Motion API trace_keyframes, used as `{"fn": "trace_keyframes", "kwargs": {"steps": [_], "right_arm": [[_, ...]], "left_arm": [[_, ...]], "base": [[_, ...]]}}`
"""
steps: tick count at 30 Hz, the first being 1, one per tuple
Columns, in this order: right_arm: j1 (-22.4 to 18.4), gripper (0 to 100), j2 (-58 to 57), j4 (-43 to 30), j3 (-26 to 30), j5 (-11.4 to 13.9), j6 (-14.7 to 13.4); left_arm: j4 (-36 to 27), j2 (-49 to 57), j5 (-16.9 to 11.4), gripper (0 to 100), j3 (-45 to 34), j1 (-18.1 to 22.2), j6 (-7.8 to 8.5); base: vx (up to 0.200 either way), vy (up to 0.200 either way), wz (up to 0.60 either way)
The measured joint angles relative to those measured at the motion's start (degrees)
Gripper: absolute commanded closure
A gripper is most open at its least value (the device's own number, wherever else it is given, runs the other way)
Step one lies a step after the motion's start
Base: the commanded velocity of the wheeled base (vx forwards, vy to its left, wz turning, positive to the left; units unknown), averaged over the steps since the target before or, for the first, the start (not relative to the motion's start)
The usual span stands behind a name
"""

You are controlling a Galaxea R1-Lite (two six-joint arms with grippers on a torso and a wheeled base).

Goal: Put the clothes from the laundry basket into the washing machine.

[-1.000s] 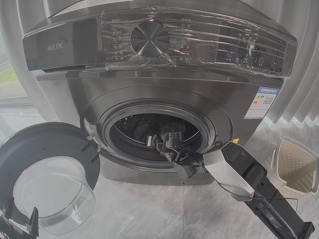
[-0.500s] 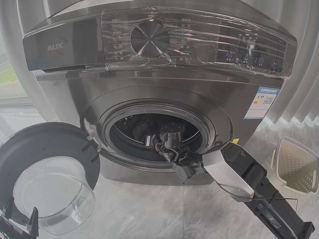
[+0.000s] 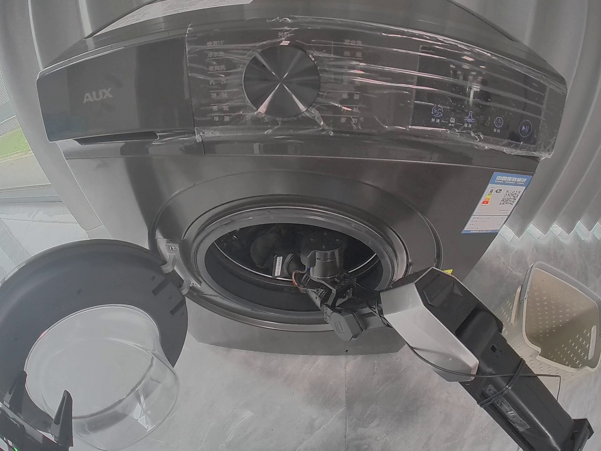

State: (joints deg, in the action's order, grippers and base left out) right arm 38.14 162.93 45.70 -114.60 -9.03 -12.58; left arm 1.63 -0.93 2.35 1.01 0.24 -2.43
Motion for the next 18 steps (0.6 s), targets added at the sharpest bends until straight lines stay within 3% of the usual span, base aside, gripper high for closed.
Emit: {"fn": "trace_keyframes", "kwargs": {"steps": [16,17,18], "right_arm": [[0.3,100,0.2,-0.4,0.0,0.1,0.3],[0.3,0,0.2,-0.3,0.0,0.1,0.3],[0.3,0,0.2,-0.3,0.0,0.1,0.3]], "left_arm": [[0.0,0.0,0.0,0,0.0,0.0,-0.02],[0.0,0.0,0.0,0,0.0,0.0,-0.02],[0.0,0.0,0.0,0,0.0,0.0,0.00]], "base": [[0.000,0.000,0.00],[0.000,0.000,0.00],[0.000,0.000,0.00]]}}
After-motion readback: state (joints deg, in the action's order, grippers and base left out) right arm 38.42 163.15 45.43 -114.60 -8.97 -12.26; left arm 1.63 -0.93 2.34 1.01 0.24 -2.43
